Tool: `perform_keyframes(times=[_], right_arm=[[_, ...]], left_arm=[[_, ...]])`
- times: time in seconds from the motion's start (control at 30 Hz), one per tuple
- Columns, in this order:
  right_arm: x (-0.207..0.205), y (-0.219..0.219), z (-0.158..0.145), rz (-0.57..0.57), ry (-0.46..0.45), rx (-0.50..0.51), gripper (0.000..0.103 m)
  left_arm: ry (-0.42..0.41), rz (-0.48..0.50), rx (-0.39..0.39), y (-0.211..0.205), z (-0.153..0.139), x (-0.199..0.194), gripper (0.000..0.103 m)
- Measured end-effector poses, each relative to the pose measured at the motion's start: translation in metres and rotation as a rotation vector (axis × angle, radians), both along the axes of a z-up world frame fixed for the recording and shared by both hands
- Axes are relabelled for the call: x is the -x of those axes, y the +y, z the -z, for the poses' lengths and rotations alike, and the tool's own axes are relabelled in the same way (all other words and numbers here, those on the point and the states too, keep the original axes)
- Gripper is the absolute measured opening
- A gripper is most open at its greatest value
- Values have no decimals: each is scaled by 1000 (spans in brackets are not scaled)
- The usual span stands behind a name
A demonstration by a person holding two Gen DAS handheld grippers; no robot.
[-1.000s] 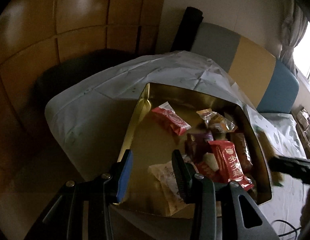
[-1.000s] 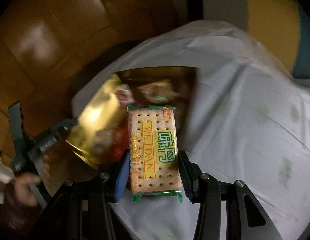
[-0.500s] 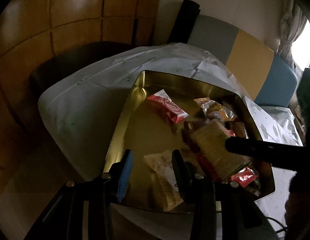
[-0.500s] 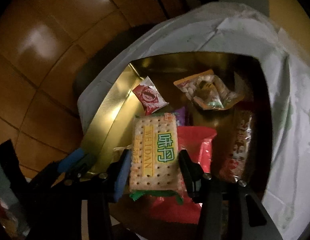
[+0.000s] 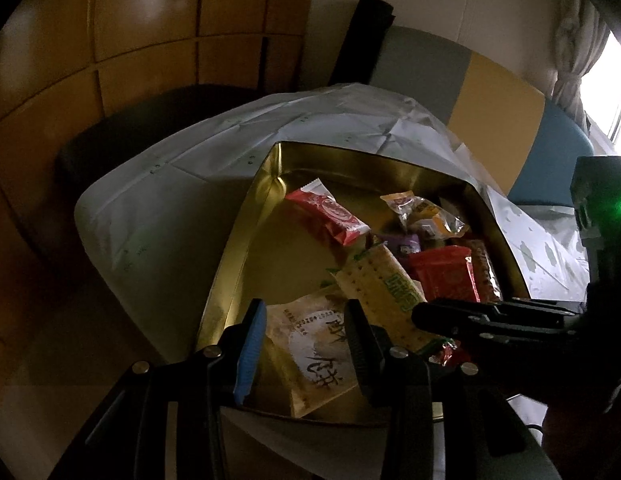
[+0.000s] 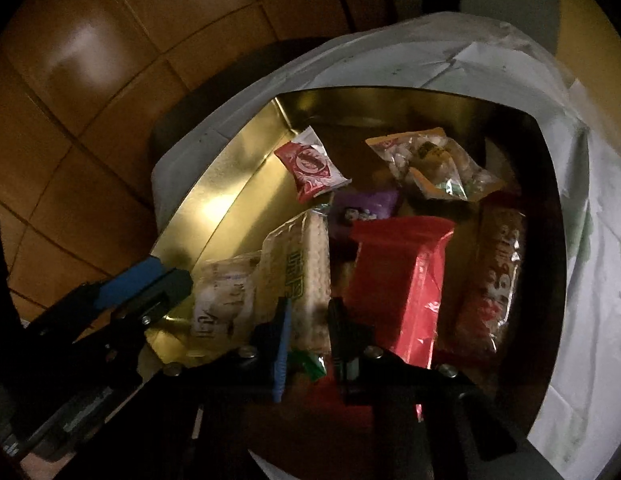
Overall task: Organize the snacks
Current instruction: 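Carry the WEIDAN cracker pack with the right tool into the gold tray and release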
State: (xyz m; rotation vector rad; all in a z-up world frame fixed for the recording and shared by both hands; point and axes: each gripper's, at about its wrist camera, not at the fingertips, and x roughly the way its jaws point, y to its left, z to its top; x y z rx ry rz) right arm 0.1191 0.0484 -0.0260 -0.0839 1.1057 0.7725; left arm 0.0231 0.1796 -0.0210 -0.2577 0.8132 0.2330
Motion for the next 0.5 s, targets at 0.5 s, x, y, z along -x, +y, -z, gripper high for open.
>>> perform_keyframes(times=[0.5], right_arm=[[17, -30, -15, 72, -46, -36, 29]], left_arm=[[-32, 50, -27, -25, -12, 3, 41]])
